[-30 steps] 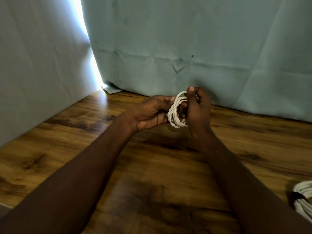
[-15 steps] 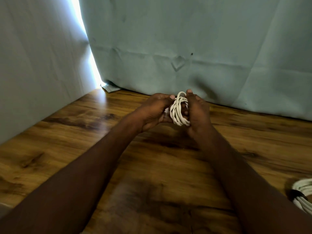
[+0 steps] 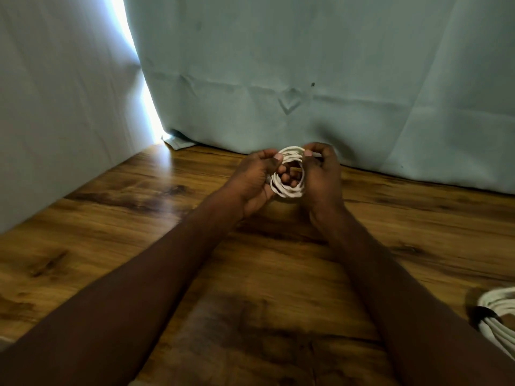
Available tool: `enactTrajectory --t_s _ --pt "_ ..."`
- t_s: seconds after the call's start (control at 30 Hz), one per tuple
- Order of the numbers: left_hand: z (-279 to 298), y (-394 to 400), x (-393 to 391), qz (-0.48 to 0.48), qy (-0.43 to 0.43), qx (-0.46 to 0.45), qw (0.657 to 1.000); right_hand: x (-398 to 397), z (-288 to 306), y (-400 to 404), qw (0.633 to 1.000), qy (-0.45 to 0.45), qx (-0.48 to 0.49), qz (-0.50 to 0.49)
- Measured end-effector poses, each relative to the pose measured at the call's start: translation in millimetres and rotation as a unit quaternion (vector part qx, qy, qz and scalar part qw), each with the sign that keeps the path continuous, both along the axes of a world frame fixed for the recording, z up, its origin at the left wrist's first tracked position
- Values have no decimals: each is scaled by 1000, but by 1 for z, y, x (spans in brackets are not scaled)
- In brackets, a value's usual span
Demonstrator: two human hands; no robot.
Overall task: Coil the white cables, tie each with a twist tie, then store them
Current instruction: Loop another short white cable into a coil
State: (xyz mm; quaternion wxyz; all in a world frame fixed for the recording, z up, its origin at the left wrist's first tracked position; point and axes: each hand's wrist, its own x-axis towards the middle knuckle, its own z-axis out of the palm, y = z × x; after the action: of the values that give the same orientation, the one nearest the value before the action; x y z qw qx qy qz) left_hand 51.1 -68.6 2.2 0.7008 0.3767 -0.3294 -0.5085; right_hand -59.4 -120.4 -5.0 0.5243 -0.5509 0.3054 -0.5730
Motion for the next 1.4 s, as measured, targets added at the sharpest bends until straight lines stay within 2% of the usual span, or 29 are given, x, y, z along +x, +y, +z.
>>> enactTrajectory --t_s 0.07,0.17,0.3,0.37,0.5,0.6,0.7,0.9,1.0,1.1,1.2,1.3,1.4 --pt "1 -2 9 16 38 -6 999 4 -1 3 998 1 -1 60" --pt "2 0 19 -4 70 -18 997 5 1 8 986 -26 52 154" --pt "3 4 24 -74 79 -37 993 4 3 8 969 -100 124 191" --pt "5 6 22 -105 106 -14 989 4 3 5 953 -154 159 209" --pt "5 5 21 -104 118 -10 987 1 2 1 919 -201 195 276" --pt "4 2 26 -84 141 -23 986 3 2 6 910 -197 207 301" --pt "3 0 30 -63 109 -24 992 2 0 8 904 -175 225 318" --pt "2 -1 25 40 -51 -28 998 0 3 9 888 -156 231 365" --pt "-1 -3 23 28 -65 -31 997 0 3 8 900 -182 228 324" --pt "-1 -2 24 -67 -68 -51 994 5 0 8 922 -194 209 261" --pt "3 3 22 -136 -57 -66 987 -1 0 1 930 -191 193 248" --pt "6 6 18 -162 -75 -44 983 -7 -1 -1 937 -167 162 261" --pt "6 6 15 -145 -95 -35 984 -5 -2 -1 952 -137 125 243"
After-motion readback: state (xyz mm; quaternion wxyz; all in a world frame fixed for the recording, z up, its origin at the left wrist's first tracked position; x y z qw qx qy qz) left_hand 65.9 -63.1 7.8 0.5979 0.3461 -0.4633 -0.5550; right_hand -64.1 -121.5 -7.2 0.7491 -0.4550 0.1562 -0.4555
